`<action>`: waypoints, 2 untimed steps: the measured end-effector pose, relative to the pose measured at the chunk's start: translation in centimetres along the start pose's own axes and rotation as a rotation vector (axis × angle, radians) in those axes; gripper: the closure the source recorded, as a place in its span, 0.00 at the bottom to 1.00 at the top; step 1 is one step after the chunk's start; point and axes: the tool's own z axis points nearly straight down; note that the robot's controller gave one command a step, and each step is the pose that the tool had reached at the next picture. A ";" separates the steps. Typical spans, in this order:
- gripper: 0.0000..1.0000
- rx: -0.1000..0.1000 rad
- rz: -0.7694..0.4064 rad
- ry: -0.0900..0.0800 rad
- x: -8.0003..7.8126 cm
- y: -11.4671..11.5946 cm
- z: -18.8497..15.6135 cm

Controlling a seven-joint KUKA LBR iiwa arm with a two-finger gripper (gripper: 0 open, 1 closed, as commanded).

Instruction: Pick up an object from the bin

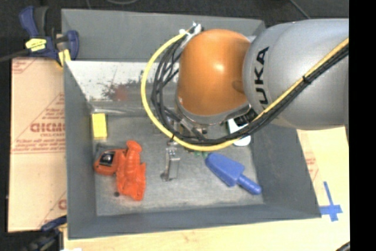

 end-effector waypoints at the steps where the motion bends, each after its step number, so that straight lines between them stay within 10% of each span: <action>1: 0.00 -0.001 0.004 -0.008 -0.2 -0.1 -0.4; 2: 0.00 -0.002 -0.032 -0.013 3.1 2.9 4.8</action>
Offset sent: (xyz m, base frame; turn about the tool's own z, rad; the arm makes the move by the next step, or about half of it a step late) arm -0.0454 0.0413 -0.0687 -0.0448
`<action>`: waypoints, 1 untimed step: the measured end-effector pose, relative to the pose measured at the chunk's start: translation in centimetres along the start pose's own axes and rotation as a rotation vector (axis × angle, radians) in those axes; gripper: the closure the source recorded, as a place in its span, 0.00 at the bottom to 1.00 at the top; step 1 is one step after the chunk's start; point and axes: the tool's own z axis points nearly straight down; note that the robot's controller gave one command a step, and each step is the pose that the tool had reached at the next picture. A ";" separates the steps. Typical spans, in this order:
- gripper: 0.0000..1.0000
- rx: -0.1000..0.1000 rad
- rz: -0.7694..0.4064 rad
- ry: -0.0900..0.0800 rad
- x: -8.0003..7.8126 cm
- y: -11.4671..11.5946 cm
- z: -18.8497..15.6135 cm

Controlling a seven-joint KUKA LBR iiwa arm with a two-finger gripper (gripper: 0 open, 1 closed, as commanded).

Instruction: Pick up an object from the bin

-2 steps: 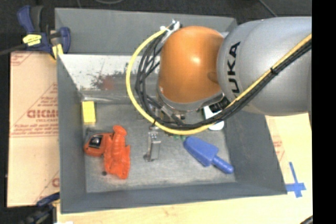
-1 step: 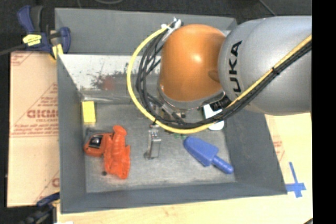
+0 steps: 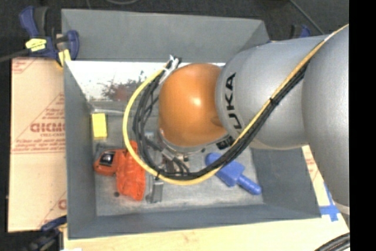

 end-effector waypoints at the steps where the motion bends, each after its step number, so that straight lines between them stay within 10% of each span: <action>1: 0.00 0.001 -0.027 0.006 -0.4 -0.7 4.6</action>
Offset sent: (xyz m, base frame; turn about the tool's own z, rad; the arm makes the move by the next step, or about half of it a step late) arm -0.0038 0.0450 -0.0753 -0.0321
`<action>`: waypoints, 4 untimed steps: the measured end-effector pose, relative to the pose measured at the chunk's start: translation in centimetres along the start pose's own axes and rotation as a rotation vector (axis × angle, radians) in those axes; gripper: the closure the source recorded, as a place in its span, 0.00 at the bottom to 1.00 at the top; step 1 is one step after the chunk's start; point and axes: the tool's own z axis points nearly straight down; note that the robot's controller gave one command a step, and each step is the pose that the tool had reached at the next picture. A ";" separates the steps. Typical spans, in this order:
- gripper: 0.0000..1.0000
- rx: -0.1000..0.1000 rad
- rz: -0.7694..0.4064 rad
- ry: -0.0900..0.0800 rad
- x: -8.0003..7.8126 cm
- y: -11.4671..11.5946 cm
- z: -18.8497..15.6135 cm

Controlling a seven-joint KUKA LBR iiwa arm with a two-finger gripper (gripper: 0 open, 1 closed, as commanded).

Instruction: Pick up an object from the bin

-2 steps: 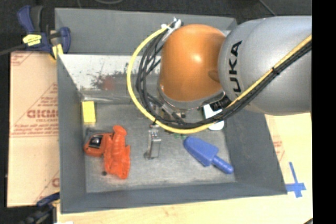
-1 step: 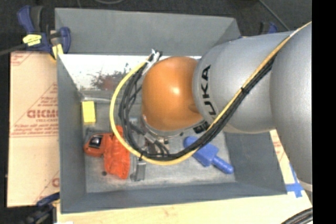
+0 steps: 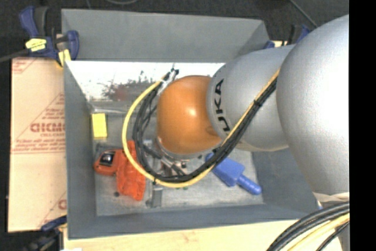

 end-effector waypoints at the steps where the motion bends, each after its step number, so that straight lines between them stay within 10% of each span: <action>1: 0.00 0.002 0.000 0.002 0.2 2.8 1.8; 2: 1.00 0.000 0.121 -0.013 -1.2 3.3 5.3; 4: 1.00 0.005 0.108 0.001 -0.9 4.5 1.4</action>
Offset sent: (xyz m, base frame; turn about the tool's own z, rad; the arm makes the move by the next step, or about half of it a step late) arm 0.0042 0.0358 -0.0576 0.1147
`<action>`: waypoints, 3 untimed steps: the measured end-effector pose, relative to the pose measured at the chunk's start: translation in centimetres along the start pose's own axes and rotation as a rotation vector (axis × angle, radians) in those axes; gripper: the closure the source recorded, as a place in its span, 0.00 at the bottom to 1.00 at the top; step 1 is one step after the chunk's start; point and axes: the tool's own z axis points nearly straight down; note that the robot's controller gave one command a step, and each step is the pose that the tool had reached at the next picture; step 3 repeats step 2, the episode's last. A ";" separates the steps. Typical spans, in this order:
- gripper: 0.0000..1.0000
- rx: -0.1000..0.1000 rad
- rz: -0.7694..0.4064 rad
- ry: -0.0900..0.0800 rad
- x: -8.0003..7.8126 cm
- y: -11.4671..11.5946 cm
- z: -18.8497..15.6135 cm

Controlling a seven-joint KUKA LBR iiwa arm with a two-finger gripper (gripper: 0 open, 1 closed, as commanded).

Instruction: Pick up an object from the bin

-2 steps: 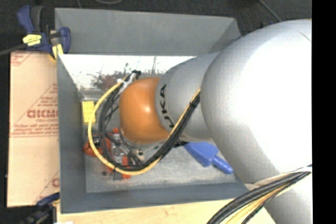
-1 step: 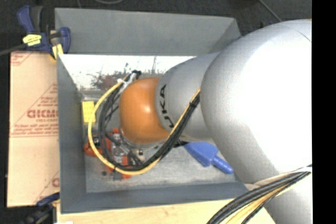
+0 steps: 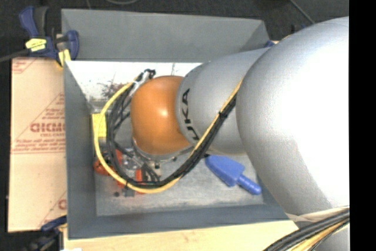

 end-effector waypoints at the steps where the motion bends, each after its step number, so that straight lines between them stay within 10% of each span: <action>1: 1.00 -0.002 0.008 0.003 0.5 -0.1 -6.8; 3: 1.00 -0.004 0.025 0.000 -2.0 -1.6 -13.6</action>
Offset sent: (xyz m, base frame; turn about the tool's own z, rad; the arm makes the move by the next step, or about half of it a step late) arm 0.0403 -0.0311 0.1844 0.0387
